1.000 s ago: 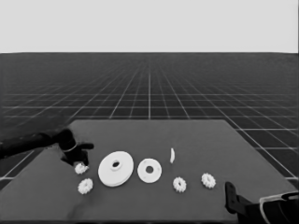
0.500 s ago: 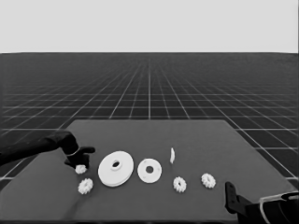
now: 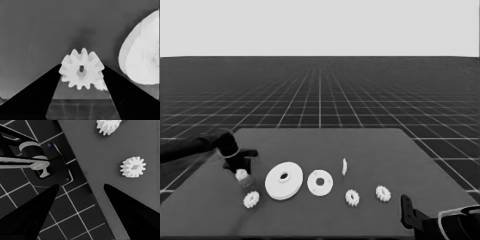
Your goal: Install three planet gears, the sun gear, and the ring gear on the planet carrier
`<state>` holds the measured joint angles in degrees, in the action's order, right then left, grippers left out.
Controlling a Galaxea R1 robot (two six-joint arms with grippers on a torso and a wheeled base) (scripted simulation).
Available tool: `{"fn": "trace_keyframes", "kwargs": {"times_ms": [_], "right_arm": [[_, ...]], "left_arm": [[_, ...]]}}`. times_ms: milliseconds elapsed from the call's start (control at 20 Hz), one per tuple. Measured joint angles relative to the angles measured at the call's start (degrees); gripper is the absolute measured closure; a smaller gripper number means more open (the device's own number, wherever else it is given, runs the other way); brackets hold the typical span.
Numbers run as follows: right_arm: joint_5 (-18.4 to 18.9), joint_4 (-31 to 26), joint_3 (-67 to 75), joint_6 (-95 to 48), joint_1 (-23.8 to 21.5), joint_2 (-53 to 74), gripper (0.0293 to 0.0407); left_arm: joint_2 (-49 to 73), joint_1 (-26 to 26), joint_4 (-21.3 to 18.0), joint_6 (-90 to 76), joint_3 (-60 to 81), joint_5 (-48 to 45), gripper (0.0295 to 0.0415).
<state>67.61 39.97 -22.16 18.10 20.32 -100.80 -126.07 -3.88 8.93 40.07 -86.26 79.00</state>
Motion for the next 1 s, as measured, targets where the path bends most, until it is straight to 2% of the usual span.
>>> {"fn": "trace_keyframes", "kwargs": {"times_ms": [150, 400, 450, 500, 600, 700, 900, 1000], "right_arm": [[0.0, 0.0, 0.0, 0.0, 0.0, 0.0, 0.0315], [0.0, 0.0, 0.0, 0.0, 0.0, 0.0, 0.0315], [0.0, 0.0, 0.0, 0.0, 0.0, 0.0, 0.0315], [0.0, 0.0, 0.0, 0.0, 0.0, 0.0, 0.0315], [0.0, 0.0, 0.0, 0.0, 0.0, 0.0, 0.0315], [0.0, 0.0, 0.0, 0.0, 0.0, 0.0, 0.0315], [0.0, 0.0, 0.0, 0.0, 0.0, 0.0, 0.0315], [0.0, 0.0, 0.0, 0.0, 0.0, 0.0, 0.0315]], "left_arm": [[0.7, 3.6, -2.2, 0.2, 1.3, 2.6, 0.0398], [0.8, 4.4, -2.7, 0.2, 1.4, 3.2, 0.0398], [-5.6, 4.8, 0.1, 22.3, 9.1, 6.2, 0.0398], [-21.1, 5.0, 0.5, 33.0, 8.2, 8.2, 0.0398], [-39.4, 5.2, -0.2, 33.6, -5.9, 8.4, 0.0398], [-45.8, 5.1, -0.5, 30.8, -14.5, 7.9, 0.0398], [-48.9, 5.1, -0.7, 28.9, -19.5, 7.7, 0.0398], [-50.3, -0.3, 4.2, 26.6, -23.7, 5.2, 0.0398]]}}
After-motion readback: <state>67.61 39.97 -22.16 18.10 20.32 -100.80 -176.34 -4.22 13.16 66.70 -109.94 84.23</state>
